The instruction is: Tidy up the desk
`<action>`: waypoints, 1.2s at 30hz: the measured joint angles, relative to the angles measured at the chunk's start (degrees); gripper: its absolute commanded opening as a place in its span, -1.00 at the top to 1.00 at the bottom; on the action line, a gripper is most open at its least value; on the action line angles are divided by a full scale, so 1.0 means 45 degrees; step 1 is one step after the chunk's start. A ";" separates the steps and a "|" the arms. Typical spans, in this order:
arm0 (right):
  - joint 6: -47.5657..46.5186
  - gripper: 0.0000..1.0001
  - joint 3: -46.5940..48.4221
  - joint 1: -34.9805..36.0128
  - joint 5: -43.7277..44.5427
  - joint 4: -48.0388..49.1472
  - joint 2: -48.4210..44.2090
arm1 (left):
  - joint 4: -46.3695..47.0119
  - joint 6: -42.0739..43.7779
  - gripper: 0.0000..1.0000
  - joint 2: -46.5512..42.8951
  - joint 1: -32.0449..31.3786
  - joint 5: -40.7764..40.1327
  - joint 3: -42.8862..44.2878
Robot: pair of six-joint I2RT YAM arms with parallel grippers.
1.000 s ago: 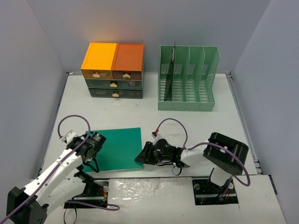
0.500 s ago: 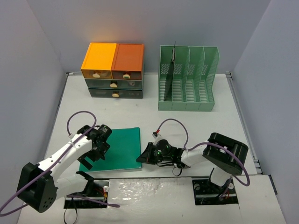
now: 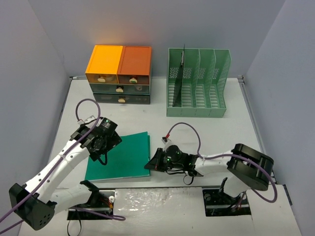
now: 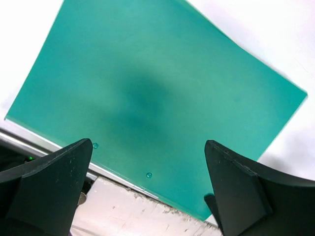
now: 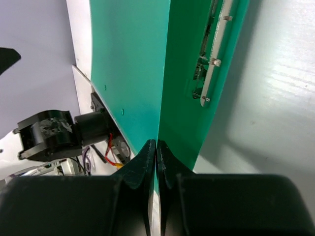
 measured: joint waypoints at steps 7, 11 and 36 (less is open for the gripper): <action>-0.0816 1.00 0.1689 -0.0943 0.0609 -0.3981 -0.2624 | -0.0006 0.2087 -0.94 0.1390 -0.2140 -0.0887 0.2258; -0.1372 1.00 0.2631 -0.1919 0.0967 -0.5788 -0.3559 | -0.0101 0.2917 -0.94 0.2423 -0.3546 -0.1711 0.3554; -0.2201 1.00 0.6128 -0.3207 0.1364 -1.0585 -0.4081 | -0.2218 0.3834 -0.94 0.5423 -1.0668 -0.6601 0.5812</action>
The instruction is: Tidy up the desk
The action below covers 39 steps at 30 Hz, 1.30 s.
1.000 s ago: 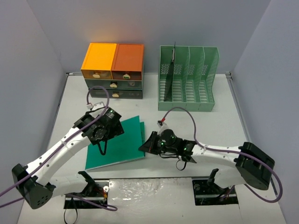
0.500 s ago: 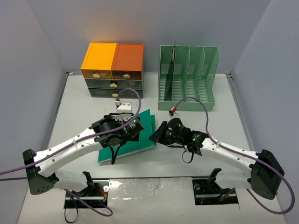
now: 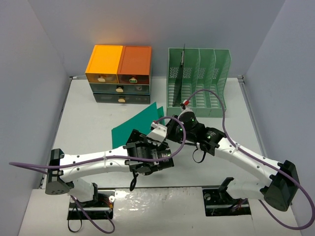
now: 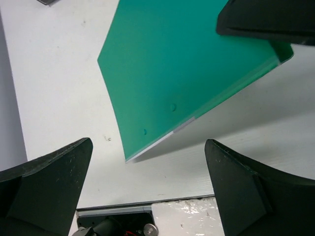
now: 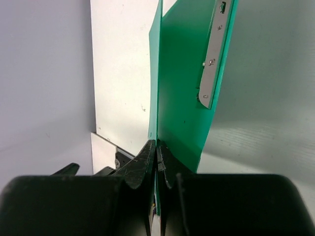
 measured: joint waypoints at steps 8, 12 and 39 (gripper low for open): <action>-0.0053 1.00 0.0224 -0.0209 -0.0061 -0.0809 0.0005 | -0.0570 -0.0504 -0.94 0.0768 -0.1199 -0.1598 0.0010; -0.0099 1.00 0.0569 -0.0258 -0.0165 -0.1155 0.0005 | -0.0587 -0.0489 -0.94 0.1721 -0.1564 -0.2132 0.0029; -0.0135 1.00 0.1557 -0.0319 -0.0597 -0.2541 -0.0517 | -0.0486 -0.1621 -0.92 0.4818 -0.1041 -0.5273 -0.0759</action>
